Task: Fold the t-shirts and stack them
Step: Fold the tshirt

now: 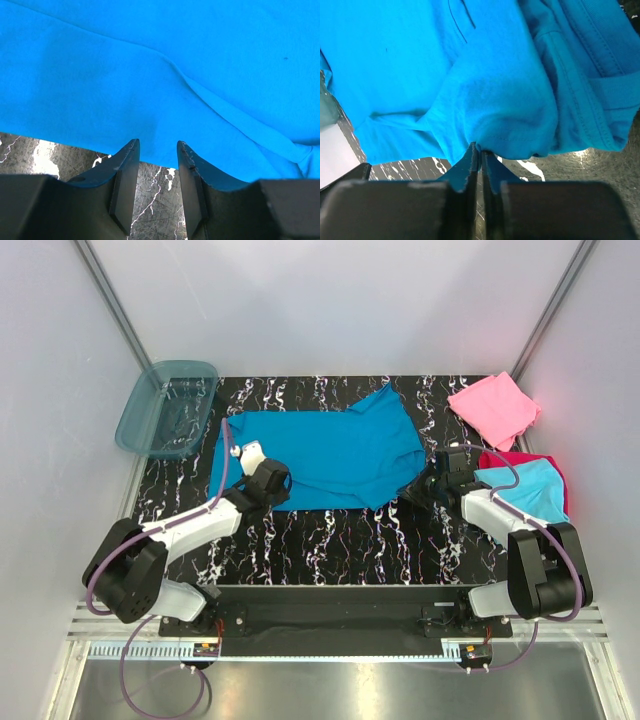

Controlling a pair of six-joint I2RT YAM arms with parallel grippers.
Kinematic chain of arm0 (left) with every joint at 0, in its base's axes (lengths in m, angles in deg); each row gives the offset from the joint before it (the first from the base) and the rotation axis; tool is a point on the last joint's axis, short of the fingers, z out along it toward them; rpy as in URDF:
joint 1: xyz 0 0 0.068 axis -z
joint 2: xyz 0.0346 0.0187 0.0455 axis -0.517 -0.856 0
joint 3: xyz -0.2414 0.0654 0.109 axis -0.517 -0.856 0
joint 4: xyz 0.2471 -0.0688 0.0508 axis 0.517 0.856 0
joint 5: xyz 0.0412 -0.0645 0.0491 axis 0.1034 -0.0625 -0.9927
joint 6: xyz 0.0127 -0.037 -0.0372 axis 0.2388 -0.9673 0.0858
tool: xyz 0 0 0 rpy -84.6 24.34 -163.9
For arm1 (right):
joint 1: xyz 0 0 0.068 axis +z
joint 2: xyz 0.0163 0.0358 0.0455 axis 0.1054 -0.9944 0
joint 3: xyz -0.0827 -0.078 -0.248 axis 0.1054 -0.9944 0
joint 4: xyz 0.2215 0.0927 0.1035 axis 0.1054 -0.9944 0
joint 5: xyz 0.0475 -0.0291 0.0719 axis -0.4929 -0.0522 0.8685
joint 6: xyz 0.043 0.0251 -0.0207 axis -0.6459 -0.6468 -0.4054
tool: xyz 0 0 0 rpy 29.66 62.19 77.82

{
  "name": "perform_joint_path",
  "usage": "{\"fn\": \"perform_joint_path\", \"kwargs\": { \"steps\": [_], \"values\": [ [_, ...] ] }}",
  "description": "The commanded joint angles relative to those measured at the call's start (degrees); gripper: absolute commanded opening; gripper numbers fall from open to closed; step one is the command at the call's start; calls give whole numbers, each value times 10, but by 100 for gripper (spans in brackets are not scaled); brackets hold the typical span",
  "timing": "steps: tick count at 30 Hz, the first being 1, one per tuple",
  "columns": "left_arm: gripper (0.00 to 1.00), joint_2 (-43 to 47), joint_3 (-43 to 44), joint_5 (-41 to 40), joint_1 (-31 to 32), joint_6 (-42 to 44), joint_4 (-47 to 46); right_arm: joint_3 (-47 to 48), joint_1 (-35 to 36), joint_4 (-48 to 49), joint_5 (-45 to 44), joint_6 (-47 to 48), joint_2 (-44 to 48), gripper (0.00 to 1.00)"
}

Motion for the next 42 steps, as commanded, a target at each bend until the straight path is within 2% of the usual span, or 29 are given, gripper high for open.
{"fn": "perform_joint_path", "kwargs": {
  "steps": [1, 9, 42],
  "values": [
    [40, 10, 0, -16, 0, 7, -19, 19, 6, -5, 11, 0, 15, 12],
    [40, 14, 1, -21, 0, 10, -18, 12, 6, -5, 13, 0, 13, 21],
    [38, 6, 5, -17, 1, 3, -25, -4, 5, -35, 29, 18, 21, 22]
  ]
}}
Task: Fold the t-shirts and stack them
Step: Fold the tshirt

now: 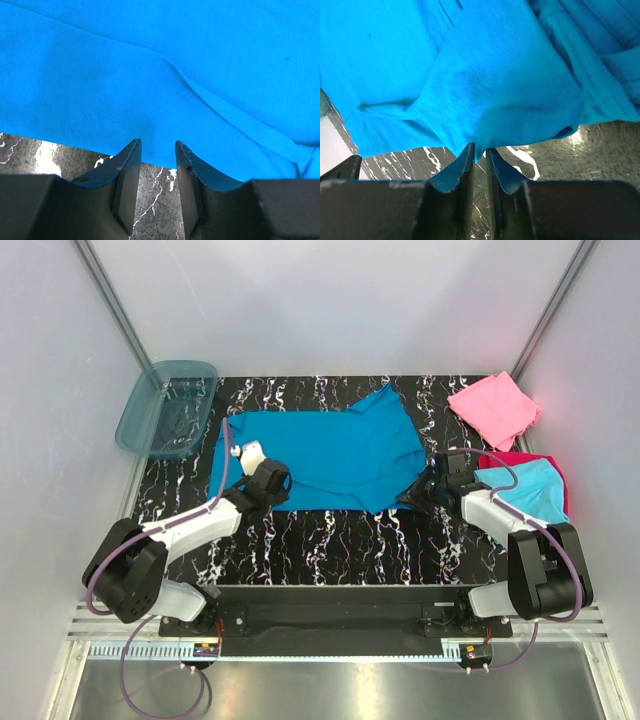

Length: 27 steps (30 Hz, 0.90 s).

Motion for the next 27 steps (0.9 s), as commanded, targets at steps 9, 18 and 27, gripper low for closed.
{"fn": "perform_joint_path", "kwargs": {
  "steps": [9, 18, 27],
  "values": [
    [37, 11, 7, -17, 1, 2, -23, -1, 6, -9, 5, 12, 20, 7],
    [37, 20, -2, -20, 1, 2, -20, 88, 6, -1, -26, 10, -20, 0],
    [37, 41, -9, -20, 1, 4, -11, 228, 5, 15, -35, -1, -149, 0]
  ]
}}
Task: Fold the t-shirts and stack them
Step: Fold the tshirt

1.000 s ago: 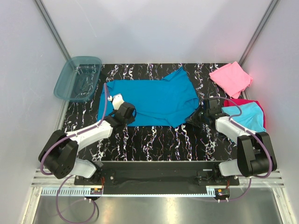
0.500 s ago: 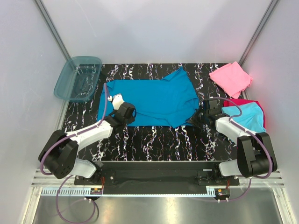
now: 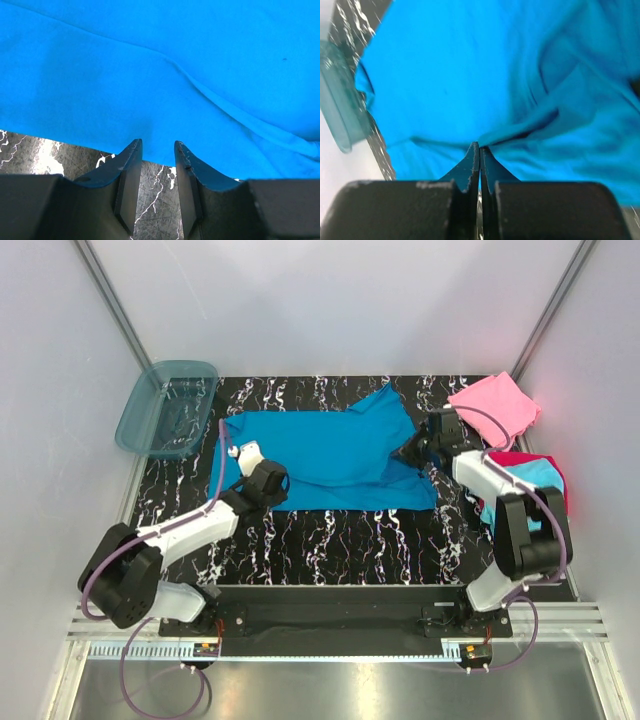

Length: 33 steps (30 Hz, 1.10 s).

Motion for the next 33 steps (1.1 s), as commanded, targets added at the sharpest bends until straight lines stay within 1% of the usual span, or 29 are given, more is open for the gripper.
{"fn": "perform_joint_path", "kwargs": {
  "steps": [1, 7, 10, 12, 17, 21, 22, 23, 24, 25, 26, 28, 29, 33],
  "values": [
    [37, 29, -3, -20, 1, 3, -10, 54, 4, 20, -19, -5, -52, 0],
    [37, 54, -12, -26, 1, 8, 2, 102, 3, 37, -50, -5, -132, 0],
    [37, 62, -16, -23, 1, 8, 6, 148, 4, 45, -39, -8, -181, 0],
    [37, 64, -19, -25, 1, 7, 8, 163, 3, 55, -29, -18, -206, 0],
    [36, 70, -24, -29, 1, 9, 14, 218, 3, 61, -15, -28, -241, 0],
    [37, 65, -21, -30, 1, 10, 13, 239, 3, 61, -2, -30, -260, 0],
    [37, 64, -20, -31, 1, 10, 12, 240, 3, 61, -2, -29, -262, 2],
    [37, 63, -20, -31, 1, 10, 13, 243, 3, 61, -3, -28, -263, 6],
    [37, 59, -18, -31, 1, 10, 12, 244, 3, 61, -4, -23, -264, 23],
    [37, 58, -18, -31, 1, 10, 12, 246, 3, 61, 1, -21, -265, 32],
    [37, 56, -17, -33, 1, 10, 13, 246, 3, 60, 0, -14, -265, 44],
    [37, 53, -16, -35, 1, 10, 13, 237, 3, 57, -7, -10, -254, 64],
    [37, 53, -15, -39, 1, 10, 13, 233, 4, 57, -10, -6, -247, 66],
    [41, 55, 2, -51, 0, 12, 9, 211, 4, 57, -14, 2, -192, 69]
  ]
}}
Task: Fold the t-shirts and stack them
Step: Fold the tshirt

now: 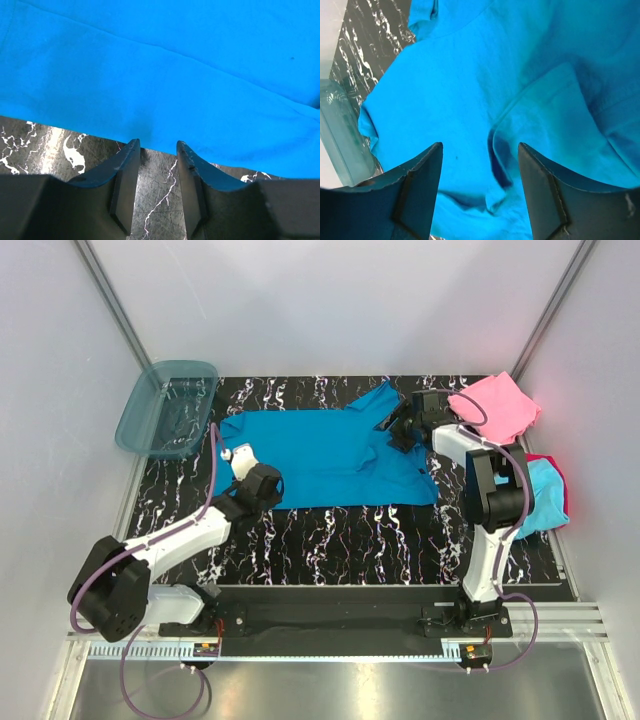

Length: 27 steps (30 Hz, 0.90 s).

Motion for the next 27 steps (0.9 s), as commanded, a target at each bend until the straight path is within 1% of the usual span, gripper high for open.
{"fn": "perform_joint_path", "kwargs": {
  "steps": [1, 3, 4, 6, 7, 8, 9, 10, 11, 12, 13, 14, 15, 16, 17, 18, 19, 20, 21, 22, 24, 25, 26, 27],
  "values": [
    [42, 5, 27, -30, -2, 11, -19, -13, 2, 14, -9, 18, 74, 69],
    [45, 12, 39, -18, -6, 21, -46, -14, 2, 12, -14, 28, 108, 69],
    [48, 18, 45, 3, -15, 24, -58, -9, 2, 11, -16, 33, 120, 69],
    [56, 13, 77, 22, -29, 36, -94, 1, 2, 8, -17, 43, 148, 69],
    [60, -7, 96, 47, -51, 58, -99, 16, 1, 8, -18, 48, 154, 70],
    [61, -21, 139, 70, -67, 71, -106, 23, -1, 6, -21, 56, 162, 73],
    [62, -37, 157, 102, -85, 99, -139, 40, -11, 4, -26, 60, 161, 73],
    [62, -54, 173, 167, -128, 108, -155, 48, -18, 3, -28, 69, 160, 74],
    [61, -93, 204, 193, -151, 109, -166, 56, -23, 1, -30, 71, 152, 75],
    [61, -115, 221, 219, -198, 100, -172, 66, -34, 1, -35, 71, 149, 75],
    [61, -138, 237, 275, -220, 95, -173, 69, -54, 0, -35, 67, 144, 75],
    [59, -193, 275, 295, -241, 88, -166, 81, -65, 2, -29, 66, 128, 75],
    [58, -216, 296, 319, -275, 88, -154, 87, -76, 3, -26, 67, 117, 75],
    [57, -243, 338, 331, -288, 90, -139, 94, -96, 5, -22, 73, 93, 75],
    [56, -284, 358, 332, -299, 93, -122, 101, -105, 6, -21, 77, 81, 75],
    [56, -306, 376, 334, -317, 101, -105, 117, -110, 11, -15, 81, 66, 75],
    [56, -325, 406, 339, -325, 104, -101, 127, -127, 13, -9, 87, 51, 75],
    [55, -342, 425, 340, -333, 107, -97, 140, -142, 14, -2, 87, 14, 75],
    [55, -383, 463, 339, -347, 110, -77, 167, -150, 13, 14, 86, -6, 75],
    [55, -400, 481, 343, -353, 112, -70, 183, -155, 13, 25, 85, -47, 75],
    [55, -453, 519, 350, -362, 116, -51, 226, -167, 12, 54, 76, -86, 75],
    [55, -469, 549, 365, -365, 118, -48, 244, -169, 13, 70, 69, -127, 75],
    [55, -482, 564, 373, -377, 118, -46, 266, -171, 12, 105, 68, -150, 75],
    [55, -508, 578, 397, -384, 123, -46, 304, -171, 11, 120, 65, -171, 75]
  ]
}}
